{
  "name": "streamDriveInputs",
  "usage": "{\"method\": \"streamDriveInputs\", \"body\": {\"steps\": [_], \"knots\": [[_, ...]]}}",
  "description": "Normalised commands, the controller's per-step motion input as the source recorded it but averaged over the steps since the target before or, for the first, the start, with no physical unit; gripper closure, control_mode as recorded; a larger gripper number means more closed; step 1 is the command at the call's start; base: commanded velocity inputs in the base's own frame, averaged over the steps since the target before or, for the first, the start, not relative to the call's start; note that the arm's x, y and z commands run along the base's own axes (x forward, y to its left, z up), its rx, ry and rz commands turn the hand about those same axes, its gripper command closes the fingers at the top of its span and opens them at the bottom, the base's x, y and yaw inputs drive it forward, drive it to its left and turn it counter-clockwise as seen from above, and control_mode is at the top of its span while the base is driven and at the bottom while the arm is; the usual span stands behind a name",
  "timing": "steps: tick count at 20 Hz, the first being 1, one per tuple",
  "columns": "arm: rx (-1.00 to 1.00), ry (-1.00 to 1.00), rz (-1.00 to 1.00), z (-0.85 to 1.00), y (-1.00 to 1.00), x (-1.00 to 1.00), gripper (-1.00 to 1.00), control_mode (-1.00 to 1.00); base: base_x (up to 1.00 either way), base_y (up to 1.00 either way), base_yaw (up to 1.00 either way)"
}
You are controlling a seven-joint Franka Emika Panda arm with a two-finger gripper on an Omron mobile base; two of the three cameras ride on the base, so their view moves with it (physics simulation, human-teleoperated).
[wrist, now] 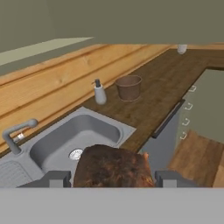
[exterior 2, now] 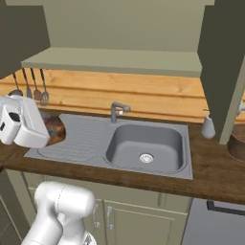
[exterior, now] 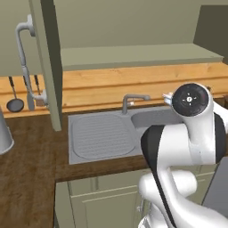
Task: Open the cabinet, pick up the bread from the cabinet and place it in the basket. Then move the basket to the dining counter.
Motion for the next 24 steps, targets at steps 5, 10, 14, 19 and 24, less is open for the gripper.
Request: {"method": "streamDriveInputs", "body": {"steps": [5, 10, 14, 19, 24], "knots": [[0.0, 0.0, 0.0, 0.0, 0.0, 0.0, 1.0, 1.0, -0.73, -0.22, -0.05], [0.0, 0.0, 0.0, 0.0, 0.0, 0.0, 1.0, 1.0, -0.41, -0.68, -0.07], [0.0, 0.0, 0.0, 0.0, 0.0, 0.0, 1.0, 1.0, -0.1, -0.91, 0.0], [0.0, 0.0, 0.0, 0.0, 0.0, 0.0, 1.0, 1.0, 0.0, -1.0, 0.05], [0.0, 0.0, 0.0, 0.0, 0.0, 0.0, 1.0, 1.0, 0.0, -1.0, 0.13]]}}
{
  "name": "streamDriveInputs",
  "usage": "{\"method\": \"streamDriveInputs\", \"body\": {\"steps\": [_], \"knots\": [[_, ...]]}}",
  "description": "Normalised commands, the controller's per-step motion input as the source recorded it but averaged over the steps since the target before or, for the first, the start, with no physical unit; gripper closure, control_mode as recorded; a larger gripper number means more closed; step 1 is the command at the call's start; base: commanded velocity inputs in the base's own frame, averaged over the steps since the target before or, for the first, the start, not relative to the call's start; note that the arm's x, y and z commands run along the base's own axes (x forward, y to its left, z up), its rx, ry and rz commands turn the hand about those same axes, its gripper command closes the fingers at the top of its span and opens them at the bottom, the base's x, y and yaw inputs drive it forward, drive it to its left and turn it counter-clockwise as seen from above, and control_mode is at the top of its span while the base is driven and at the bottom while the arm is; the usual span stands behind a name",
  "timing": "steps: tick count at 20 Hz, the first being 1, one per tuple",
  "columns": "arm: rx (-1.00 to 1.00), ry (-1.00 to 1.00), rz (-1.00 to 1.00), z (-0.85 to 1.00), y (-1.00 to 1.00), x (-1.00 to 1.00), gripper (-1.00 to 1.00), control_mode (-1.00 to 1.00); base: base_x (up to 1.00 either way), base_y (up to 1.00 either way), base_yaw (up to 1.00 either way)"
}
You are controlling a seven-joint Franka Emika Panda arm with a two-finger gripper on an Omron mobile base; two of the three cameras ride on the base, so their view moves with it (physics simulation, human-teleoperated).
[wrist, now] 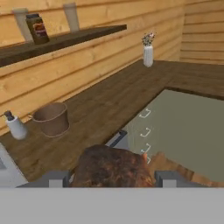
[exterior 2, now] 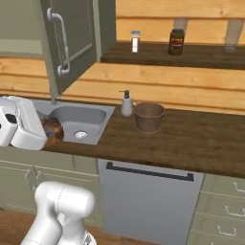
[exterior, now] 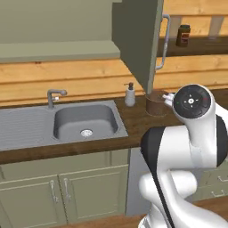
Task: Open the cabinet, pick up the bread from the cabinet and place it in the basket. Then move the basket to the dining counter.
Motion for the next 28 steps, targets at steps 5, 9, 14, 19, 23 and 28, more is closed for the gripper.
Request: {"method": "streamDriveInputs", "body": {"steps": [5, 9, 14, 19, 23, 28], "knots": [[0.0, 0.0, 0.0, 0.0, 0.0, 0.0, 1.0, 1.0, 0.19, -1.0, 0.22], [0.0, 0.0, 0.0, 0.0, 0.0, 0.0, 1.0, 1.0, 0.39, -0.92, 0.29], [0.0, 0.0, 0.0, 0.0, 0.0, 0.0, 1.0, 1.0, 0.5, -0.61, 0.41], [0.0, 0.0, 0.0, 0.0, 0.0, 0.0, 1.0, 1.0, 0.55, -0.24, 0.31], [0.0, 0.0, 0.0, 0.0, 0.0, 0.0, 1.0, 1.0, 0.61, -0.03, 0.18], [0.0, 0.0, 0.0, 0.0, 0.0, 0.0, 1.0, 1.0, 0.27, 0.0, 0.07]]}}
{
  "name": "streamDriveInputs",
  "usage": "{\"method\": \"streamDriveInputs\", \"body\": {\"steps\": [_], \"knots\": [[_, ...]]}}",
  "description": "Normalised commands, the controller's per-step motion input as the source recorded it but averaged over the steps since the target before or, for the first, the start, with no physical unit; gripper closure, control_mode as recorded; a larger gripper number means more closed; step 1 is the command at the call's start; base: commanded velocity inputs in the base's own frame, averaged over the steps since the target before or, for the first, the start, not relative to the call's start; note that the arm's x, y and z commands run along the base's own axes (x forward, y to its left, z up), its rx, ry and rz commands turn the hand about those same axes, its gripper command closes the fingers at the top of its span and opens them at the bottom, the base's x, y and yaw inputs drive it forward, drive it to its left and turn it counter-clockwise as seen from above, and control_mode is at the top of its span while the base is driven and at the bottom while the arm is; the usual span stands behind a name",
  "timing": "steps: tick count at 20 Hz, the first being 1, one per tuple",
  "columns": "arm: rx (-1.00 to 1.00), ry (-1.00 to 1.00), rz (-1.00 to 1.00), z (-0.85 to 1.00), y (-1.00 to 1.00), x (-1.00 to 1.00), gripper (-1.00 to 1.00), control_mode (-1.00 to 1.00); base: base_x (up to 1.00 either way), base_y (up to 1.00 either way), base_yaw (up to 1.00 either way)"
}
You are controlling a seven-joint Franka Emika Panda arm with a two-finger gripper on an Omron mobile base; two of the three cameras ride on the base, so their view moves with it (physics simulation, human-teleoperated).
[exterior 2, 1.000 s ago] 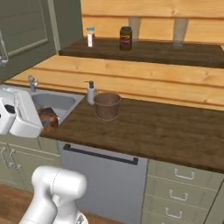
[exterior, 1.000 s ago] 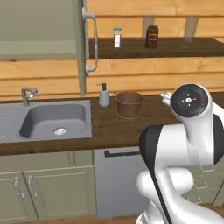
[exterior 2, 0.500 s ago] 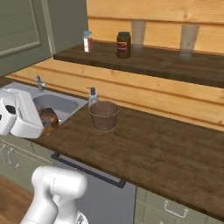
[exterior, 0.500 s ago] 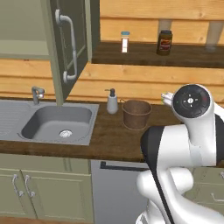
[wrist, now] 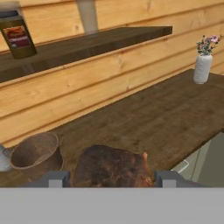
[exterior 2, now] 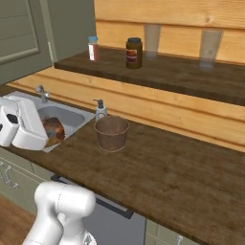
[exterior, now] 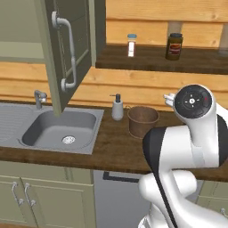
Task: Open the cabinet, pick up the bread from the cabinet and place it in the basket. Then move the basket to the dining counter.
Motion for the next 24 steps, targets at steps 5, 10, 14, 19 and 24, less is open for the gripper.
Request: {"method": "streamDriveInputs", "body": {"steps": [5, 10, 14, 19, 24], "knots": [[0.0, 0.0, 0.0, 0.0, 0.0, 0.0, 1.0, 1.0, 0.14, 0.0, 0.02], [0.0, 0.0, 0.0, 0.0, 0.0, 0.0, 1.0, 1.0, 0.14, 0.0, 0.02], [0.0, 0.0, 0.04, -0.02, 0.0, 0.28, 1.0, -1.0, 0.0, 0.0, 0.0], [0.0, 0.02, 0.05, -0.24, 0.01, 0.5, 1.0, -1.0, 0.0, 0.0, 0.0], [0.0, 0.09, 0.09, -0.58, 0.0, 0.88, 1.0, -1.0, 0.0, 0.0, 0.0]]}}
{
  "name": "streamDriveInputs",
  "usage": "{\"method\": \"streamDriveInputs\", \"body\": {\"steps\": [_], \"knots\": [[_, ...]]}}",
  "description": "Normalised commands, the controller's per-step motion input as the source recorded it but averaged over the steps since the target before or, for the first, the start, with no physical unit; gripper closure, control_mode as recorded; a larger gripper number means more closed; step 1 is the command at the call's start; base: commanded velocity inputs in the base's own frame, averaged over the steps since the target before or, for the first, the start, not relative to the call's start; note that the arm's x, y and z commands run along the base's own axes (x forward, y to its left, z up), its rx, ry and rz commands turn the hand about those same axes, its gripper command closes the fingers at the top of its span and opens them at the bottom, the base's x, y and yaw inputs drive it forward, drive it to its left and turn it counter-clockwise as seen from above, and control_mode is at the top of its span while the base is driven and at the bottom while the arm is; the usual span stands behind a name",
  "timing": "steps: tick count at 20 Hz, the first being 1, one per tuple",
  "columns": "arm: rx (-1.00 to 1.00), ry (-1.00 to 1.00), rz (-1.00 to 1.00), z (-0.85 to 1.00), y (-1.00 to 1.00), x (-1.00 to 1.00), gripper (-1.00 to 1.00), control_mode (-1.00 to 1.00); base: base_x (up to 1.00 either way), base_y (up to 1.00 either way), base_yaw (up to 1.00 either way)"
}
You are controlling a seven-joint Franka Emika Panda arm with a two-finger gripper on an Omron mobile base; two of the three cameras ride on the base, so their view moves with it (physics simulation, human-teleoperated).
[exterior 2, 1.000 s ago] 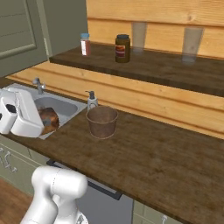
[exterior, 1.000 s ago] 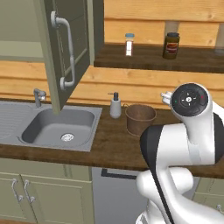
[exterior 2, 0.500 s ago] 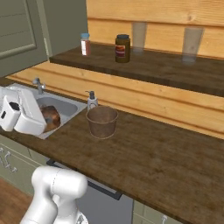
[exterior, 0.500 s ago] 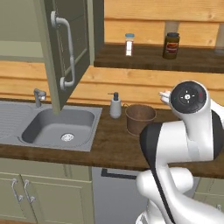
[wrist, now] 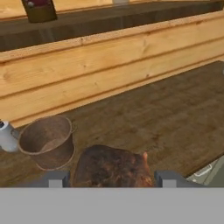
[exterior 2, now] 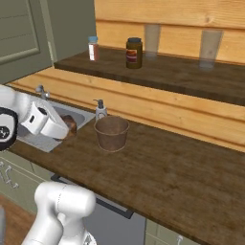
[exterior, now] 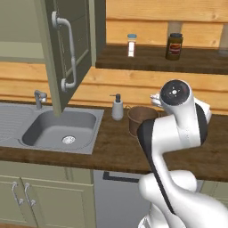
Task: Open the cabinet, pick up the bread from the cabinet and place it in the basket. Then move the basket to the dining counter.
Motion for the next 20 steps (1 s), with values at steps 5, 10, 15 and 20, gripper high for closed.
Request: {"method": "streamDriveInputs", "body": {"steps": [5, 10, 15, 20], "knots": [[-0.03, 0.06, 0.12, -0.62, 0.0, 0.89, 1.0, -1.0, 0.0, 0.0, 0.0], [-0.02, 0.14, 0.14, -0.37, 0.0, 1.0, 1.0, -1.0, 0.0, 0.0, 0.0], [0.01, 0.12, 0.18, -0.15, -0.11, 1.0, 1.0, -1.0, 0.0, 0.0, 0.0], [0.0, 0.15, 0.13, -0.25, -0.18, 1.0, 1.0, -1.0, 0.0, 0.0, 0.0]]}}
